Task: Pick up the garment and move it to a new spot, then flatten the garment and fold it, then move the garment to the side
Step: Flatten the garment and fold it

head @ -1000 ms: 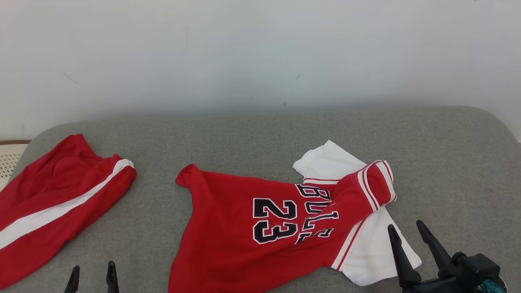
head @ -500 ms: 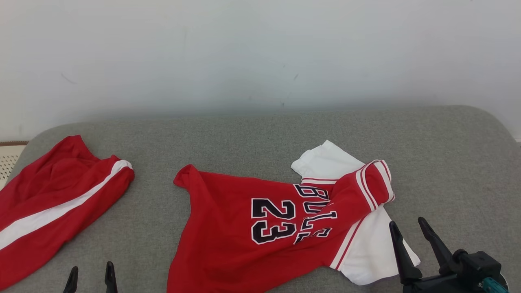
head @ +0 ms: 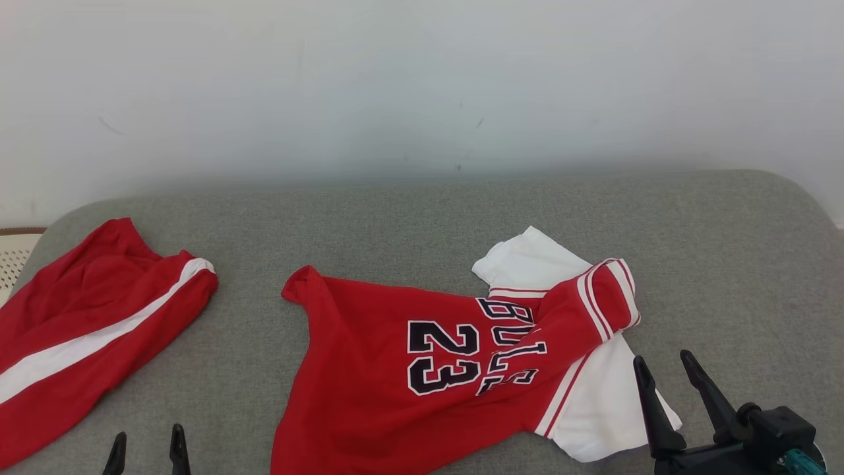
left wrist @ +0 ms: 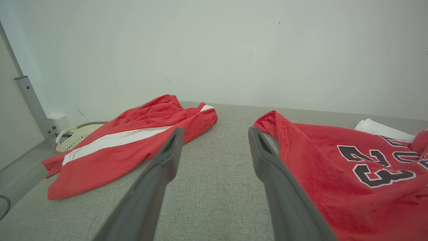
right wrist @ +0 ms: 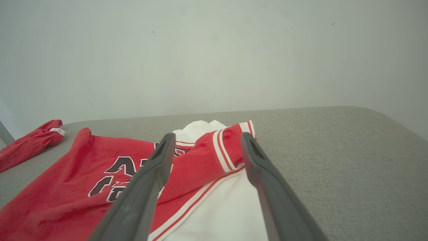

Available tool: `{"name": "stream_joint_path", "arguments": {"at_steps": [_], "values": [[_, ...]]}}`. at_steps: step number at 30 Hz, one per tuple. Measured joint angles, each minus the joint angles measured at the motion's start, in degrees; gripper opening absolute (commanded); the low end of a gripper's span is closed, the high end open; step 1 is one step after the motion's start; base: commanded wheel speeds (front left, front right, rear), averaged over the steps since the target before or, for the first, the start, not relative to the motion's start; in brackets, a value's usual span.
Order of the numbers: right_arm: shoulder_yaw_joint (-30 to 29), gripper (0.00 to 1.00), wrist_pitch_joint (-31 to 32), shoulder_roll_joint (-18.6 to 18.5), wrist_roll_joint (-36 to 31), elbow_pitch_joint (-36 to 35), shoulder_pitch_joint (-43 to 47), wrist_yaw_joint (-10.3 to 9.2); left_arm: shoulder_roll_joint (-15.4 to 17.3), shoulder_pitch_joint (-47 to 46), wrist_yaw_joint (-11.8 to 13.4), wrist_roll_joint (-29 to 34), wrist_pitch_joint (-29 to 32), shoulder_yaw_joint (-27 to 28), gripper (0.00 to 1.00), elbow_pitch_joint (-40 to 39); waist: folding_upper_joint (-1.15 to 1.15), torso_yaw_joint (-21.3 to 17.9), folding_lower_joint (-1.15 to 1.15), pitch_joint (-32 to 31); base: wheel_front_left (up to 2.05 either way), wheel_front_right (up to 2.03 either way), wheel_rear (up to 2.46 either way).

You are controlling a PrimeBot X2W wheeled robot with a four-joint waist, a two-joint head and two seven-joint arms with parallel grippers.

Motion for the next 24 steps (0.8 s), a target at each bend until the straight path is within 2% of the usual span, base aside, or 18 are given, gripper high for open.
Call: {"name": "stream_joint_path", "arguments": {"at_steps": [18,24], "values": [[0.2,1.00,0.0,-0.1,-0.6,0.7,-0.1,0.00,0.0,0.0,0.0,-0.2,0.0,-0.4,1.00,0.3,0.00,0.1,0.00,0.0,0.00,0.00,0.00],[0.8,1.00,0.0,-1.2,-0.6,4.0,-0.3,0.00,0.0,0.5,-2.4,-1.0,0.0,-2.2,1.00,2.3,0.00,-0.3,0.00,-0.2,0.00,0.00,0.00]]}}
